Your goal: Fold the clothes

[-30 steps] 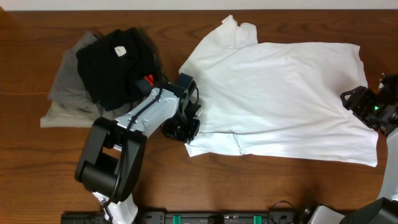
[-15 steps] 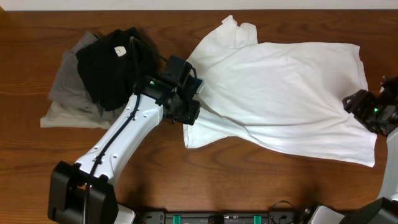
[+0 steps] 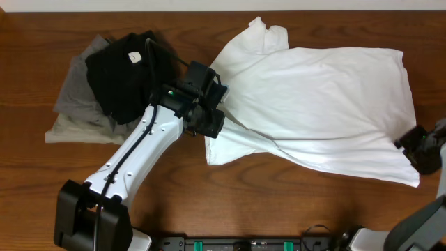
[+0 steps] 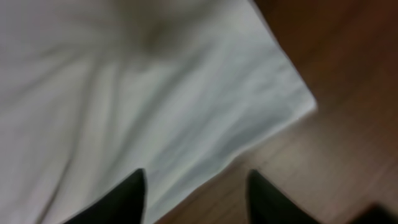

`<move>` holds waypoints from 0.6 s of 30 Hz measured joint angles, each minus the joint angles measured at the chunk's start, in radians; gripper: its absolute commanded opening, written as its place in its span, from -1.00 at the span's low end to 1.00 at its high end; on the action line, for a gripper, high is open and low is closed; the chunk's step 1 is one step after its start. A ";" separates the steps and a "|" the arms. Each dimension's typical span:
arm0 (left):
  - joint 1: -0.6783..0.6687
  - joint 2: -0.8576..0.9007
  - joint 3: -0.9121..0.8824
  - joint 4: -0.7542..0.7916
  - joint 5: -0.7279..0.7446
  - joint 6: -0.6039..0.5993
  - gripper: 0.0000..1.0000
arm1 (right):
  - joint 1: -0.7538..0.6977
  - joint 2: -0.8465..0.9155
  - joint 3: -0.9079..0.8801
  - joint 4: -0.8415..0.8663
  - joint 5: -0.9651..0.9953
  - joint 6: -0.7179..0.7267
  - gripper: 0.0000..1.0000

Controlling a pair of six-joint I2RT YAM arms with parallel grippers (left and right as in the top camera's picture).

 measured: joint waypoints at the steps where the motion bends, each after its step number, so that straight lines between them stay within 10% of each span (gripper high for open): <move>1: 0.000 0.000 0.000 0.000 0.000 0.000 -0.88 | -0.022 0.019 0.000 -0.002 0.009 0.008 -0.25; 18: 0.000 0.000 0.000 0.041 -0.001 0.000 -0.86 | -0.206 0.131 -0.145 0.165 0.028 0.069 -0.10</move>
